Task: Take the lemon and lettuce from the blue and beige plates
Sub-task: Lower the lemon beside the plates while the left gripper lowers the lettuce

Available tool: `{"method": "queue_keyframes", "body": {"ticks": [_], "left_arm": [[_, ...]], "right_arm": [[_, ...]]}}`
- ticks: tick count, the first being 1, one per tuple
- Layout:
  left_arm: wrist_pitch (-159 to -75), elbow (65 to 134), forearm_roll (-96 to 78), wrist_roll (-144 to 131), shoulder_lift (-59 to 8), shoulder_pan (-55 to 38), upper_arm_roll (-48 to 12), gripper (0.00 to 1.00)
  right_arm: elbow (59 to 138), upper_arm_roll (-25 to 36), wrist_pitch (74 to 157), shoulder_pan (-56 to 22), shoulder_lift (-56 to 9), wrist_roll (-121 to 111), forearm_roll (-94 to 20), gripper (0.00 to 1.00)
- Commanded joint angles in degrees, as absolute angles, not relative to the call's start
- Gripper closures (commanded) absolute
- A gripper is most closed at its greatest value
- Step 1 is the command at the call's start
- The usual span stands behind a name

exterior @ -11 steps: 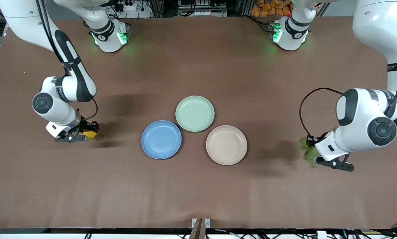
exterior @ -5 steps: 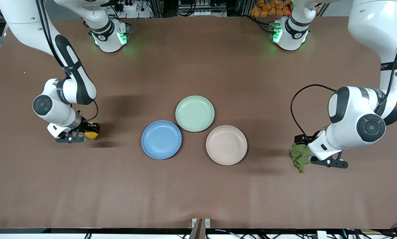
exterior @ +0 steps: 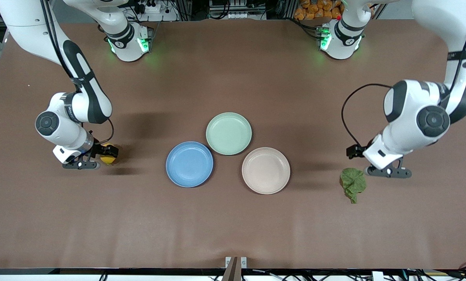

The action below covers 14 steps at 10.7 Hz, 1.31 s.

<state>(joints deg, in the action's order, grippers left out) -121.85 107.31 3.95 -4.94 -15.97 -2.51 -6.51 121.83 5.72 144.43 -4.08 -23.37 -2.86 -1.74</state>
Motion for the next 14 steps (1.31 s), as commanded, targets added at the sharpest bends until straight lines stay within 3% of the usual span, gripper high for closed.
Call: {"method": "queue_keyframes", "body": {"ticks": [1, 3, 7, 11, 14], "left_arm": [[-123.4, 115.2, 3.1, -6.2, -7.8, -2.5, -7.2, 0.00], [-123.4, 116.3, 3.1, -6.2, -5.3, -2.5, -7.3, 0.00], [-123.3, 116.8, 2.9, -6.4, -1.9, -2.1, -7.3, 0.00], [-122.7, 110.8, 2.6, -13.7, -1.1, -2.0, -7.3, 0.00], [-112.4, 103.6, 2.6, -12.9, -2.5, -2.4, -7.3, 0.00]], "right_arm": [[117.4, 5.3, 133.5, -3.3, -20.6, -3.9, -3.3, 0.00], [116.0, 5.4, 128.3, -3.1, -17.7, -3.9, -3.2, 0.00], [116.0, 5.3, 127.1, -3.0, -12.8, -3.8, -3.2, 0.00], [116.0, 4.8, 121.0, -1.6, -6.3, -3.8, -3.1, 0.00], [114.9, 1.0, 115.5, 2.5, -2.1, -4.0, -2.6, 0.00]]}}
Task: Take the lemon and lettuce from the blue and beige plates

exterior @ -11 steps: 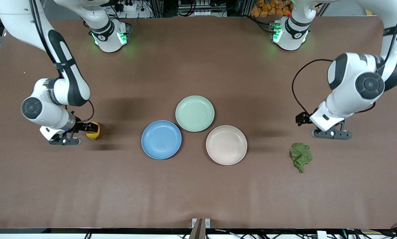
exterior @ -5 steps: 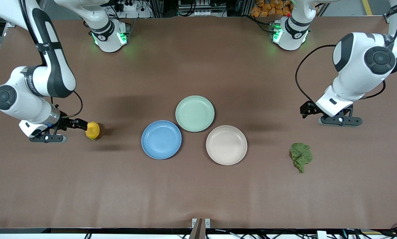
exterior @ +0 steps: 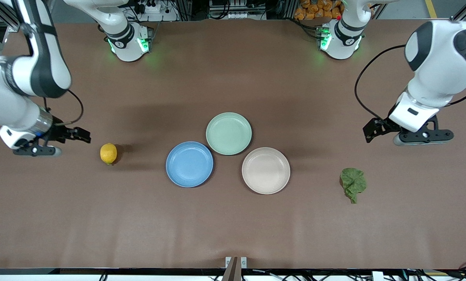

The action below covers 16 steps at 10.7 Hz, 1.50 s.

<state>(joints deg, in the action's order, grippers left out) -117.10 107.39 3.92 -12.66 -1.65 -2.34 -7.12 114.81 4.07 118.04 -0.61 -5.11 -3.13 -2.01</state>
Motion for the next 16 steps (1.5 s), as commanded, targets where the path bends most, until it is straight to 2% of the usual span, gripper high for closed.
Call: {"method": "queue_keyframes", "body": {"ticks": [1, 5, 8, 16], "left_arm": [[-110.6, 103.4, 2.5, -12.8, -1.8, -2.5, -7.4, 0.00], [-102.3, 102.5, -1.1, -13.7, 3.4, -2.3, -7.3, 0.00], [-94.0, 96.1, -0.9, -13.8, 3.6, -2.1, -7.2, 0.00], [-92.4, 92.7, -1.0, -14.2, 2.8, -2.5, -7.2, 0.00]], "right_arm": [[112.6, 1.2, 112.4, 2.2, -1.8, -4.0, -2.3, 0.00], [99.8, 2.0, 99.7, 1.4, -2.2, -3.8, -2.1, 0.00], [92.5, 3.3, 95.4, 1.1, -2.5, -3.7, -2.2, 0.00], [80.5, 6.8, 84.7, -1.8, -4.0, -3.7, -2.4, 0.00]]}}
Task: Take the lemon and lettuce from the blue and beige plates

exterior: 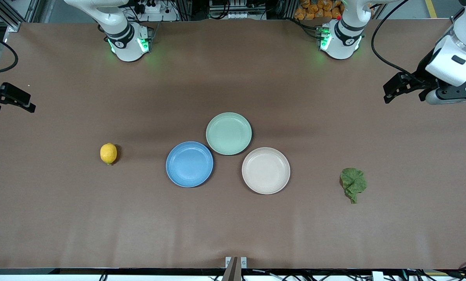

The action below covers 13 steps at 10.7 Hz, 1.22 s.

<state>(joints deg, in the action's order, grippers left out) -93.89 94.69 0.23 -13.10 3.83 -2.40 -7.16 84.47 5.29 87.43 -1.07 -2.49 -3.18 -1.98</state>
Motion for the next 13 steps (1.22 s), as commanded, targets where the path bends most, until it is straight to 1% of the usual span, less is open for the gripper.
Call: {"method": "queue_keyframes", "body": {"ticks": [1, 2, 3, 6, 13], "left_arm": [[-92.3, 91.6, -1.2, -14.4, 2.6, -2.5, -7.2, 0.00], [-91.8, 89.7, -1.4, -14.9, 1.0, -2.9, -7.2, 0.00], [-90.5, 89.1, -1.0, -14.9, 0.6, -3.0, -7.3, 0.00], [-89.7, 88.4, -0.7, -14.8, 0.5, -3.0, -7.2, 0.00], [-88.8, 88.2, -0.7, -11.2, 0.7, -2.9, -7.3, 0.00]], "right_arm": [[79.7, 8.0, 83.9, -2.6, -3.9, -3.6, -2.4, 0.00], [79.5, 9.4, 83.5, -3.0, -3.9, -3.5, -2.4, 0.00], [79.0, 10.0, 83.2, -3.1, -3.9, -3.1, -2.4, 0.00], [79.0, 9.8, 83.8, -4.7, -4.0, 7.6, -3.0, 0.00], [79.0, 10.1, 84.6, -4.0, -5.2, 3.7, -1.9, 0.00]]}}
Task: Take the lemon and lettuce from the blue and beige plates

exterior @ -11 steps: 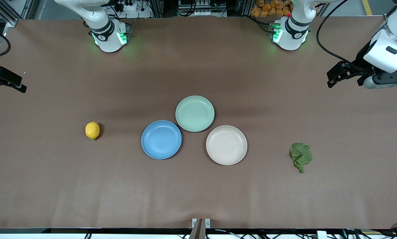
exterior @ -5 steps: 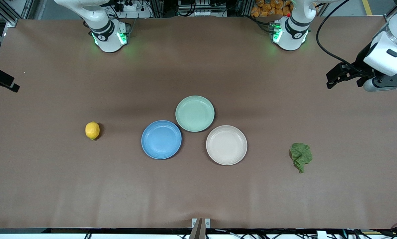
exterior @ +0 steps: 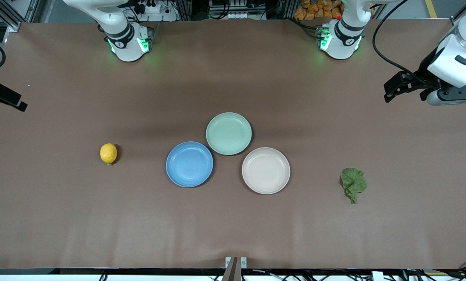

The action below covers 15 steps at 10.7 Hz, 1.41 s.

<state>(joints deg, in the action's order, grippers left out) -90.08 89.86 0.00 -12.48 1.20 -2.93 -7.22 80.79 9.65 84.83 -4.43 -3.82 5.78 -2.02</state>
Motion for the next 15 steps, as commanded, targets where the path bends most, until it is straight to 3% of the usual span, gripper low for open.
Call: {"method": "queue_keyframes", "body": {"ticks": [1, 15], "left_arm": [[-88.8, 88.2, -0.8, -10.8, 0.7, -2.9, -7.4, 0.00], [-88.9, 88.2, -0.8, -9.9, 0.6, -2.8, -7.3, 0.00]], "right_arm": [[79.1, 10.4, 85.4, -4.0, -5.5, 0.6, -1.5, 0.00], [81.7, 12.3, 86.9, -4.5, -5.4, 1.0, 1.0, 0.00]]}}
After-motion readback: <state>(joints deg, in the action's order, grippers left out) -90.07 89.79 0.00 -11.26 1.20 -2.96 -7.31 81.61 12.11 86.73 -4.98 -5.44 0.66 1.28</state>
